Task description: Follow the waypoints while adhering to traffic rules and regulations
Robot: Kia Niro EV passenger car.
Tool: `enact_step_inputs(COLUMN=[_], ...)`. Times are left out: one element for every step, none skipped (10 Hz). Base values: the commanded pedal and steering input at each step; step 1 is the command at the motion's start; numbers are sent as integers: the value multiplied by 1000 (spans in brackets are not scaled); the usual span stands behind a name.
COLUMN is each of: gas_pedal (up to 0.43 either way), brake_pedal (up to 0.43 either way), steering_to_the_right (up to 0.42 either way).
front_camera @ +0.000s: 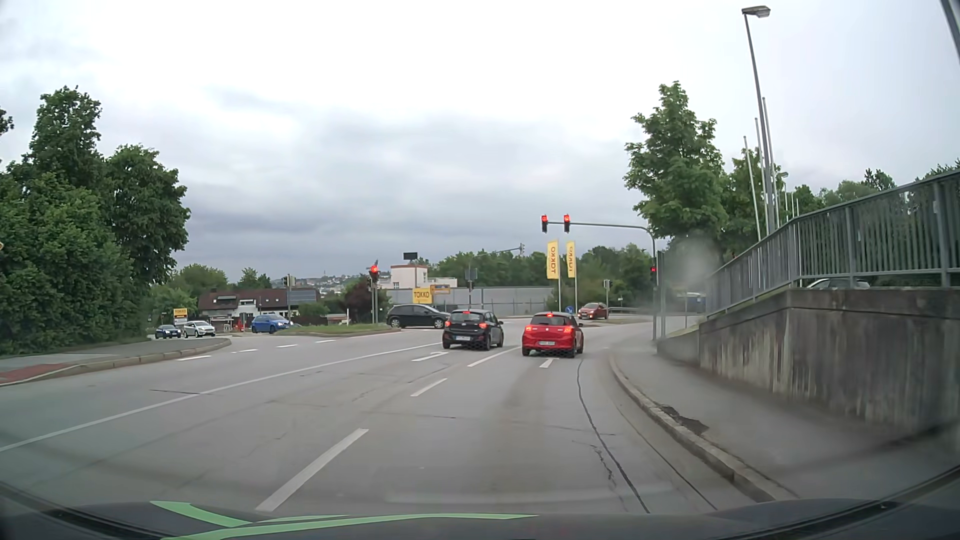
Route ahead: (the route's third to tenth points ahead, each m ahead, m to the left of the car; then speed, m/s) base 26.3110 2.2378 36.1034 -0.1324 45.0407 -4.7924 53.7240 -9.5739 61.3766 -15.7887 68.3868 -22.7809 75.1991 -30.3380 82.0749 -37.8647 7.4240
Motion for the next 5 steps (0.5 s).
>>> enact_step_inputs(gas_pedal=[0, 0, 0, 0, 0], brake_pedal=[274, 280, 280, 280, 280], steering_to_the_right=[49, 49, 50, 50, 50])
